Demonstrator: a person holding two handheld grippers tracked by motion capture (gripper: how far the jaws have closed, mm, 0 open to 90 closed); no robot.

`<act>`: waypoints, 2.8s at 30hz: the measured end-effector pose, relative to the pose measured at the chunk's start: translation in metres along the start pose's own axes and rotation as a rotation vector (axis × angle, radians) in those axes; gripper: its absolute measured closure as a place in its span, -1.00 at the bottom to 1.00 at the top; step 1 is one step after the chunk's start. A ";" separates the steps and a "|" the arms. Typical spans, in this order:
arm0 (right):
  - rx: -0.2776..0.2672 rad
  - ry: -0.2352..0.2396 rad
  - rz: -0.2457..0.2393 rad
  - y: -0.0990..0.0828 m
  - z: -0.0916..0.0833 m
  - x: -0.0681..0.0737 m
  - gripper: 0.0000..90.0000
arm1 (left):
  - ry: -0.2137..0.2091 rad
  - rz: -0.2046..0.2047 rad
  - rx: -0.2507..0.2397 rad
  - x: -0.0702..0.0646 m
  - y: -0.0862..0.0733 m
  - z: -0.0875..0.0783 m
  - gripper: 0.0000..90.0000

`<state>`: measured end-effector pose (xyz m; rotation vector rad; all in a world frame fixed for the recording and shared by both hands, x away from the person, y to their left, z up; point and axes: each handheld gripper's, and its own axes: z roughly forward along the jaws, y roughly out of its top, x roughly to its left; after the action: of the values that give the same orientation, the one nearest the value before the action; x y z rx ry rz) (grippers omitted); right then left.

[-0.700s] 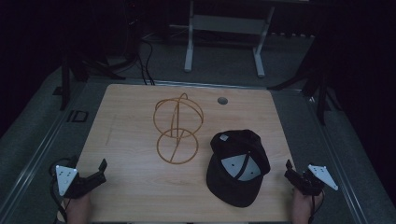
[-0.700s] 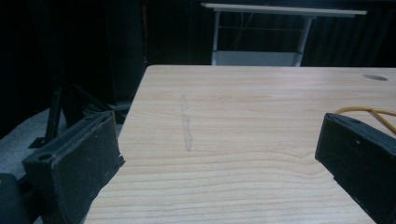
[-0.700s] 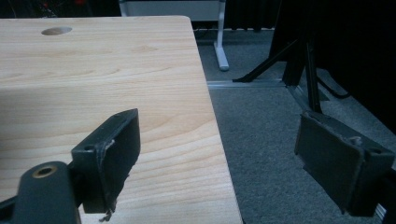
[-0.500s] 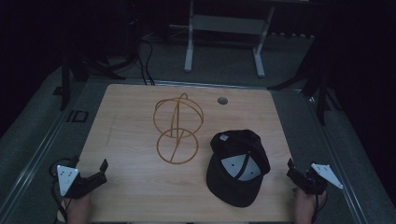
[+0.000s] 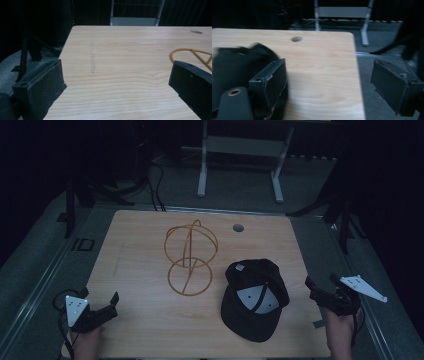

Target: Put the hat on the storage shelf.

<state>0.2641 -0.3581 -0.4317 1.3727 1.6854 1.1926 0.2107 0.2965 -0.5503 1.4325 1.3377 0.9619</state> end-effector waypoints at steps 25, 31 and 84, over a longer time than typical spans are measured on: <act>0.291 0.170 -0.181 -0.006 0.053 0.073 -0.17 | -0.130 0.053 0.082 -0.036 0.008 0.002 -0.99; 0.314 0.124 -0.156 -0.019 0.063 0.069 0.57 | -0.145 0.053 0.100 -0.039 0.007 0.004 -0.99; 0.031 0.191 -0.159 0.067 0.014 0.095 0.98 | -0.639 0.274 0.055 -0.229 0.089 0.015 -0.97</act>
<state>0.2791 -0.2600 -0.3698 1.1479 1.9143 1.2418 0.2258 0.0691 -0.4587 1.7985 0.7119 0.5535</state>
